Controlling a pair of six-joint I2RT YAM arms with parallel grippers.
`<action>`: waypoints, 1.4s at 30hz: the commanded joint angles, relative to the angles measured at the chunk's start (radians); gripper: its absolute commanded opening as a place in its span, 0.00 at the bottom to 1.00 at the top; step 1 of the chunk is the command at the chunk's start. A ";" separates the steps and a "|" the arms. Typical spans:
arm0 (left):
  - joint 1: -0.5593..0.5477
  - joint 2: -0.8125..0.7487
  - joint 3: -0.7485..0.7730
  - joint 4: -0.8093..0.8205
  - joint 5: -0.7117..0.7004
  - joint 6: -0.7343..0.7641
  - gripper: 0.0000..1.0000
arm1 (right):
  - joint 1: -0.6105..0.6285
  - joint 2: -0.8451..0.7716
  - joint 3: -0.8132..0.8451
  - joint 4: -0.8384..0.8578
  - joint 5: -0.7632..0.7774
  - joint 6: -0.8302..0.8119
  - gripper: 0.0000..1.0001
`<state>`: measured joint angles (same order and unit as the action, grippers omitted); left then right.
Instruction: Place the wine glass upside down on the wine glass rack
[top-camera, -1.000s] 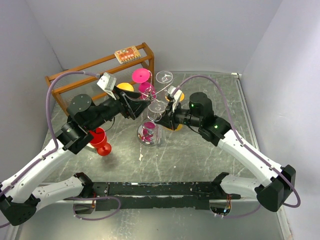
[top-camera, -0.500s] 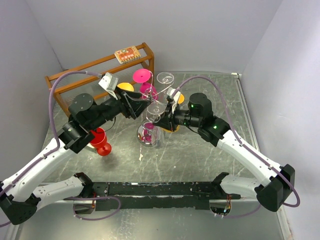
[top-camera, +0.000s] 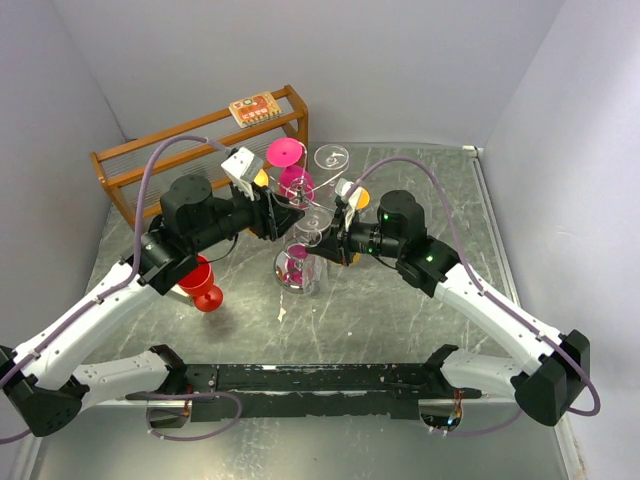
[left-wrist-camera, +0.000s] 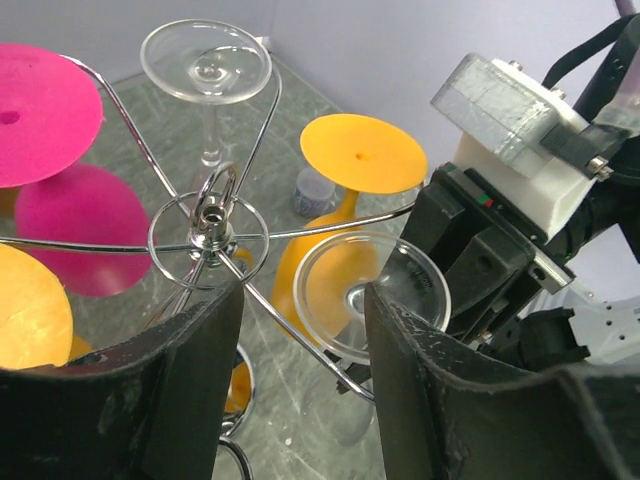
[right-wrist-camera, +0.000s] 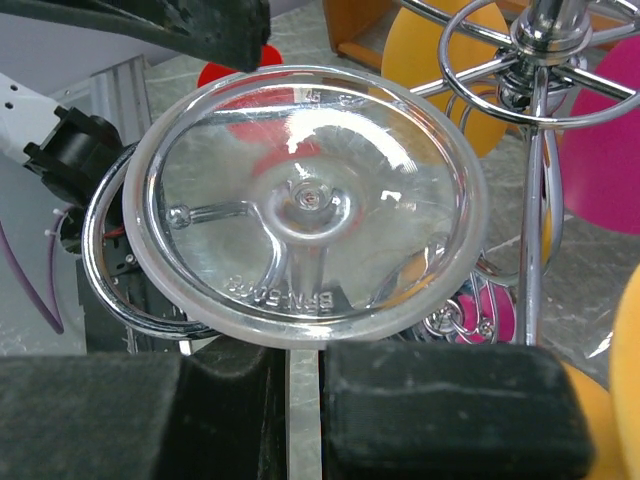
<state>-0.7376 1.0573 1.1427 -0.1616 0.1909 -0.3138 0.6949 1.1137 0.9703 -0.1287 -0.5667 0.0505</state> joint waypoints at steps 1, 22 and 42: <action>-0.006 0.009 0.064 -0.120 -0.027 0.075 0.61 | 0.006 -0.035 -0.012 0.057 -0.039 -0.011 0.00; -0.006 -0.006 0.088 -0.267 0.023 0.205 0.48 | 0.006 -0.110 -0.086 0.185 -0.038 0.069 0.00; -0.006 -0.041 0.080 -0.221 0.030 0.177 0.60 | 0.007 -0.142 -0.140 0.253 -0.081 0.068 0.00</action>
<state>-0.7376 1.0393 1.2255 -0.3946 0.2039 -0.1265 0.6960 1.0000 0.8379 0.0410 -0.6216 0.1165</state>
